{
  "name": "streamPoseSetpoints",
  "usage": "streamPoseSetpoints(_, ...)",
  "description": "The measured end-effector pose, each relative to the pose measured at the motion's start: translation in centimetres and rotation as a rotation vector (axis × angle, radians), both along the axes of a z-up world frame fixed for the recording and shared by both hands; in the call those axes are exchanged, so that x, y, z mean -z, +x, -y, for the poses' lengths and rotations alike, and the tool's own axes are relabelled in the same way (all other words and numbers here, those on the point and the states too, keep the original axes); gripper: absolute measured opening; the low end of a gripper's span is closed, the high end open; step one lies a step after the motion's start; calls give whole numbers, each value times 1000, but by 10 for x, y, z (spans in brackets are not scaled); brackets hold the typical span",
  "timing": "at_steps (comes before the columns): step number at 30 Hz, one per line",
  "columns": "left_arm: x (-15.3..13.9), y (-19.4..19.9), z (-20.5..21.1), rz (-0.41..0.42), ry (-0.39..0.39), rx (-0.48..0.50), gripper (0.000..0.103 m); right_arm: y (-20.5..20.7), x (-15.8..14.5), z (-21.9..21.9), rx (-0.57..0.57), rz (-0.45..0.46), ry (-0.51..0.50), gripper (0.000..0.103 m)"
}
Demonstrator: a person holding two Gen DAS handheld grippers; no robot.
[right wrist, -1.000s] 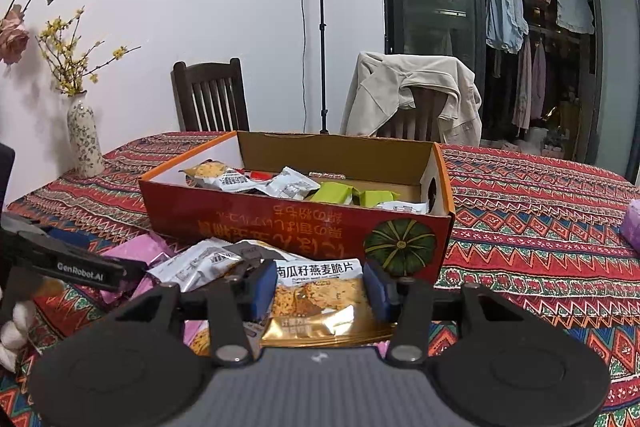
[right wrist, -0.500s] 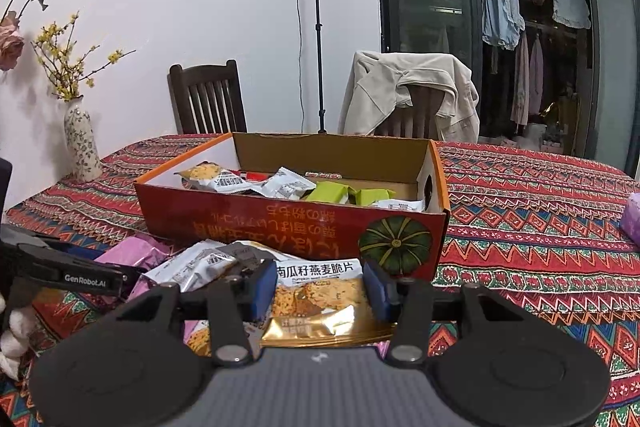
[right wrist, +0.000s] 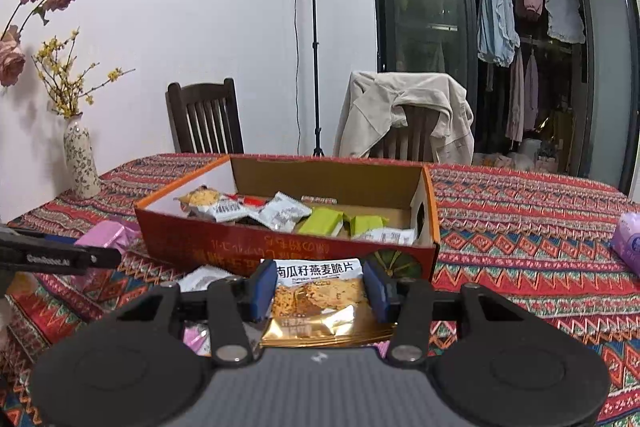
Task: Organize snacks
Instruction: 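Carry both held packets over the orange box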
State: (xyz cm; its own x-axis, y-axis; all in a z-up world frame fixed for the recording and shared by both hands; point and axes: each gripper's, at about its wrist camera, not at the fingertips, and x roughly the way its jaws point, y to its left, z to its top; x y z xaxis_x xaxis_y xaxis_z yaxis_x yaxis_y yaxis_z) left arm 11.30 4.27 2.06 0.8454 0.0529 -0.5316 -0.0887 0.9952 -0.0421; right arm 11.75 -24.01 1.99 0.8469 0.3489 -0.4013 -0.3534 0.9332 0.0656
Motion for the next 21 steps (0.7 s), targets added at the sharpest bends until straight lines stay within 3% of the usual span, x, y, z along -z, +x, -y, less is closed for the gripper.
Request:
streamPoseSetpoints(10,-40,24,16,87,-18,31,63,17,-25,-7,1,71,3,47)
streamPoseSetpoints(21,-59,84,33,103,-40,27,63,74,-48,-21,14,100,5,47)
